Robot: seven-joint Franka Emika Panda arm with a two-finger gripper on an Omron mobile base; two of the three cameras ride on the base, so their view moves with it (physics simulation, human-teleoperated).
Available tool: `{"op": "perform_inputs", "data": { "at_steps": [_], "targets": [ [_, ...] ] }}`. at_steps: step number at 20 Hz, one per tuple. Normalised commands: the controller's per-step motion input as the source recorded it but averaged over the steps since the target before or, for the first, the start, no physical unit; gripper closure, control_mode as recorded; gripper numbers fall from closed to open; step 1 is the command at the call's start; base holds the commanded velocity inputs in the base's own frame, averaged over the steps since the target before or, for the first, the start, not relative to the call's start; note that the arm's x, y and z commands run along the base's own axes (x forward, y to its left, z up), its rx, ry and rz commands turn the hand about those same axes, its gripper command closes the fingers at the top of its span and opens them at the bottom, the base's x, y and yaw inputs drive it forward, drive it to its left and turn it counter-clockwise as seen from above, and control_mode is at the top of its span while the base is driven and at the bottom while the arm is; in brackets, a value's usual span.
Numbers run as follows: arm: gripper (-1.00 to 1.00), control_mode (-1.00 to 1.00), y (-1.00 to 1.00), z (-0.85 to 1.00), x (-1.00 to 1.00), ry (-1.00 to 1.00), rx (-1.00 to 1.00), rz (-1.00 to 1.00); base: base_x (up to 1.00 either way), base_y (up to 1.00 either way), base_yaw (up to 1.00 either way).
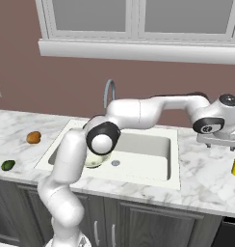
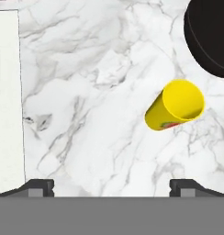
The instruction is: Remove the potato and avocado from the sink. Then move the bowl and cup from the counter to the sink for washing.
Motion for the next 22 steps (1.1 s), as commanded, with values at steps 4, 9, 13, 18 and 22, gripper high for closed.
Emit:
{"op": "perform_inputs", "data": {
  "at_steps": [4, 9, 13, 18, 22],
  "targets": [
    [-1.0, -1.0, -0.08, -0.16, 0.16, 0.0, 0.0, 0.06, 0.0, 0.0, 0.0],
    [-1.0, -1.0, -0.14, -0.13, 0.08, 0.0, 0.0, 0.01, 0.0, 0.0, 0.0],
    [-1.0, -1.0, -0.11, -0.06, 0.09, 0.01, 0.0, 0.0, 0.0, 0.0, 0.0],
    [-1.0, -1.0, -0.06, -0.03, 0.13, 0.04, 0.0, 0.0, 0.0, 0.0, 0.0],
    [-1.0, -1.0, -0.09, -0.09, 0.17, 0.08, 0.0, 0.0, 0.0, 0.0, 0.0]
  ]
}}
